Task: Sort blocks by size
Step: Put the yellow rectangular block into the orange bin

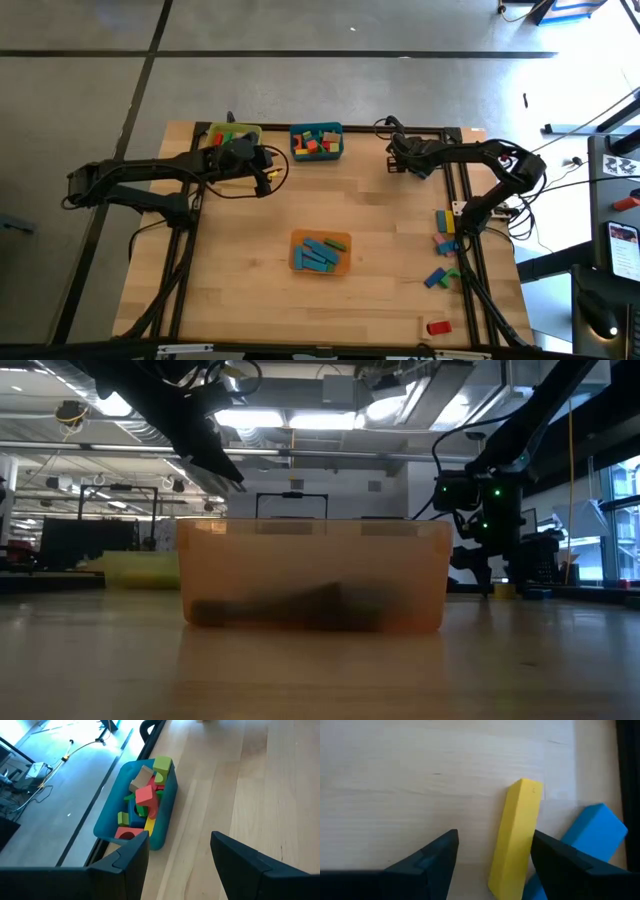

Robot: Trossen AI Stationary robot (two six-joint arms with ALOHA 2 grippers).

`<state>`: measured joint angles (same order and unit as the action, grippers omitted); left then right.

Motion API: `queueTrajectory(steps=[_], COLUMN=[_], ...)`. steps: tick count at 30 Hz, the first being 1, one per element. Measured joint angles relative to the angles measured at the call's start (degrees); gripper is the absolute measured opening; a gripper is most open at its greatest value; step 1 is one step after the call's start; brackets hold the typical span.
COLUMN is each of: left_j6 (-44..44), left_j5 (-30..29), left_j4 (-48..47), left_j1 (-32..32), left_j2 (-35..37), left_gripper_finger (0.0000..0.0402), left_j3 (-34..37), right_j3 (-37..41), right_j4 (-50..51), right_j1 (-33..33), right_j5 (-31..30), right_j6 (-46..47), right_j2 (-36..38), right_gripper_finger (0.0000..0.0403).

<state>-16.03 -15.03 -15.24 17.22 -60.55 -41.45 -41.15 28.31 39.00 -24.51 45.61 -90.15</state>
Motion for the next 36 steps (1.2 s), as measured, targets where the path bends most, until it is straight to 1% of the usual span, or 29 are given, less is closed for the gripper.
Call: queueTrajectory(steps=[4, 10, 12, 15, 21, 24, 28, 30, 33, 36], left_j6=[-0.04, -0.04, -0.04, -0.04, -0.04, -0.04, -0.04, -0.04, -0.04, -0.04], left_j5=[-0.01, 0.01, 0.00, -0.01, 0.00, 0.00, 0.01, 0.01, 0.01, 0.00], left_j4=[0.00, 0.00, 0.00, 0.00, 0.00, 0.00, 0.00, 0.00, 0.01, 0.02], left_j1=[0.01, 0.00, 0.01, -0.01, 0.00, 0.00, 0.00, 0.00, 0.00, 0.01], left_j2=[0.00, 0.00, 0.00, 0.00, 0.00, 0.00, 0.00, 0.00, 0.00, 0.00], left_gripper_finger=[0.0196, 0.0196, 0.0196, 0.0196, 0.0196, 0.0196, 0.0196, 0.0196, 0.0196, 0.0196], left_j3=[0.00, 0.00, 0.00, 0.00, 0.00, 0.00, 0.00, 0.00, 0.00, 0.00], right_j3=[-0.09, -0.11, -0.11, -0.11, -0.10, -0.09, -0.07, -0.06, 0.00, 0.02], right_j4=[0.24, 0.68, 0.70, 0.79, 1.02, 0.59, -0.57, -0.87, -1.34, -1.61], right_j1=[-0.01, 0.00, 0.00, -0.02, -0.02, -0.02, -0.02, -0.09, -0.98, -2.50], right_j5=[0.43, 0.76, 0.79, 0.99, 1.29, 2.33, 3.88, 4.07, 3.73, 3.77], right_j6=[-2.09, -2.42, -2.61, -3.80, -4.47, -8.02, -10.15, -10.36, -11.38, -12.93], right_j2=[-0.13, -0.13, -0.13, -0.13, -0.13, -0.15, -0.13, -0.13, -0.13, -0.20], right_gripper_finger=[0.0245, 0.0245, 0.0239, 0.0216, 0.0144, 0.0108, 0.0068, 0.0057, 0.0057, 0.0074])
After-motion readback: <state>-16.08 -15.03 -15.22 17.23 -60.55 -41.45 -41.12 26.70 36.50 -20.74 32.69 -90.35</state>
